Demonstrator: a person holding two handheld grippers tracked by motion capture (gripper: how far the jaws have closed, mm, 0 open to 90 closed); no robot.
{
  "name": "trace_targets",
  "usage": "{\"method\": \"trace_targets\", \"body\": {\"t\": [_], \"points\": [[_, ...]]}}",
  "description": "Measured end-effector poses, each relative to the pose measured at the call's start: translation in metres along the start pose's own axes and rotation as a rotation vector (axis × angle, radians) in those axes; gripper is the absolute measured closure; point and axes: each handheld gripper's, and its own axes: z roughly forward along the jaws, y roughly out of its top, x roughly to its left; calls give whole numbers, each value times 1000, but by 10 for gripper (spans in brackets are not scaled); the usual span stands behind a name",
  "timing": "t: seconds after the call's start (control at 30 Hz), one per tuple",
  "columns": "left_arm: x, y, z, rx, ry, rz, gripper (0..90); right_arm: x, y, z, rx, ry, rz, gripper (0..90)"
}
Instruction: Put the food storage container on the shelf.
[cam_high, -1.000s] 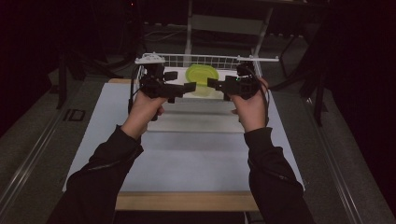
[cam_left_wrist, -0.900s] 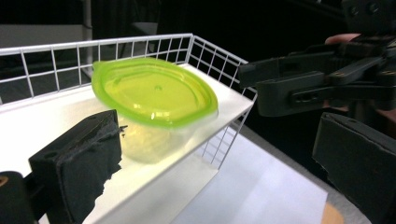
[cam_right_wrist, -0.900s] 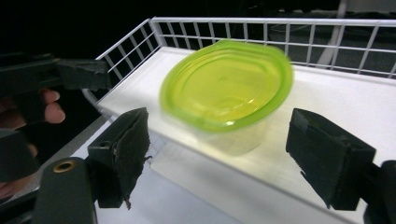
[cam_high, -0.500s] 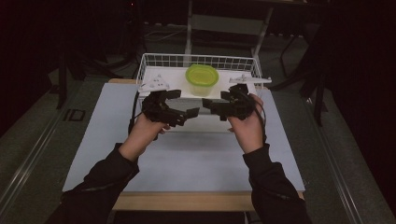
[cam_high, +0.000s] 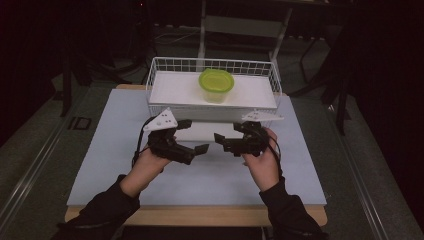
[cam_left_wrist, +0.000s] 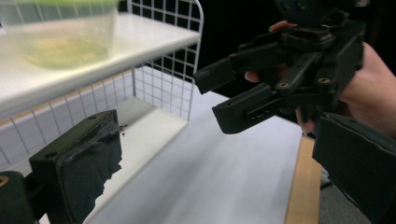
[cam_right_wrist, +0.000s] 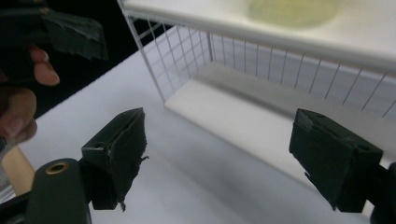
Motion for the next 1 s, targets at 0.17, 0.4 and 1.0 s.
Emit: {"method": "trace_targets", "body": {"t": [0.17,0.4,1.0], "points": [[-1,-31,1,36,-22,-24,19,-2,-28,7,46,-8,-32,184],[-4,-55,5,73,-43,-34,19,-7,-56,7,59,-17,-53,182],[3,-110,-15,167,-11,-12,19,-17,-94,3,101,-54,-80,180]]}}
